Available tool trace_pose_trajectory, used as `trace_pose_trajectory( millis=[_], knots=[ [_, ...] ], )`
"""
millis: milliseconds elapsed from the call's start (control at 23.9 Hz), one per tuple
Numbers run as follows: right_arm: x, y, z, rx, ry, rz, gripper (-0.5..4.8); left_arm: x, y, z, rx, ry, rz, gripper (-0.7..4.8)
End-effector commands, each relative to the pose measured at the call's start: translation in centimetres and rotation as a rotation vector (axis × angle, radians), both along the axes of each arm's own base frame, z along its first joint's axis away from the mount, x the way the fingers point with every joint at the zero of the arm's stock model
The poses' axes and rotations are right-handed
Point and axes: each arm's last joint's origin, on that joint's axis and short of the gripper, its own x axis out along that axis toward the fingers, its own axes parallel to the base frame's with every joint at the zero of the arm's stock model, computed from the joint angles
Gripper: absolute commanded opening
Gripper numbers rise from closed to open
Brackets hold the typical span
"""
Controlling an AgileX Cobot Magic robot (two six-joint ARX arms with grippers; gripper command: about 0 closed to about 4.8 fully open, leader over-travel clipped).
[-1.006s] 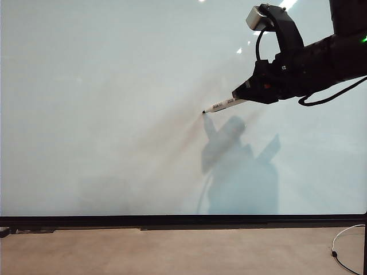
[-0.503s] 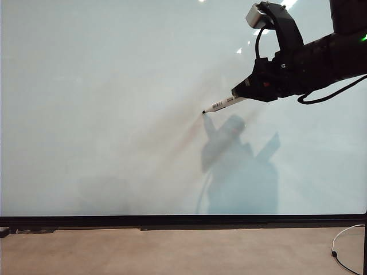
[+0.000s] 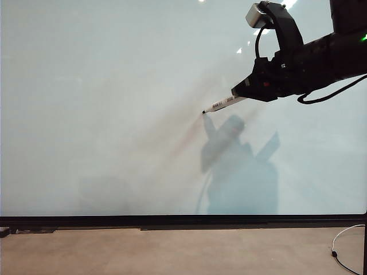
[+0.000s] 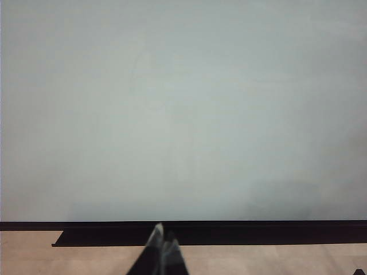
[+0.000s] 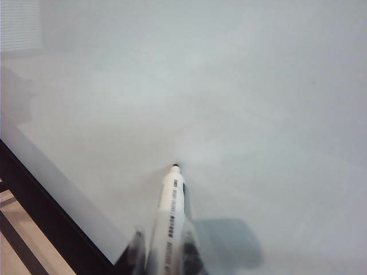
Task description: Pick up the pen on the shelf to the right of the whiteboard and draw a rectangle.
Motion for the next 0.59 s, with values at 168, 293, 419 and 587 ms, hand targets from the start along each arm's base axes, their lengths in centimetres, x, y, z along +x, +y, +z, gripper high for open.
trace_pose_trajectory(
  millis=[168, 293, 419, 587],
  knots=[
    [0.09, 0.04, 0.4, -0.012, -0.037, -0.006, -0.04, -0.01, 0.0, 0.15, 0.004, -0.008, 0.0, -0.04],
    [0.09, 0.04, 0.35, -0.023, -0.04, -0.005, -0.04, -0.01, 0.0, 0.16, 0.004, -0.009, 0.0, -0.04],
    [0.09, 0.03, 0.36, -0.026, -0.044, -0.006, -0.04, -0.01, 0.0, 0.16, 0.004, -0.009, 0.0, -0.04],
    [0.1, 0.03, 0.35, -0.042, -0.055, -0.006, -0.04, -0.01, 0.0, 0.16, 0.004, -0.009, 0.0, -0.04]
  ],
)
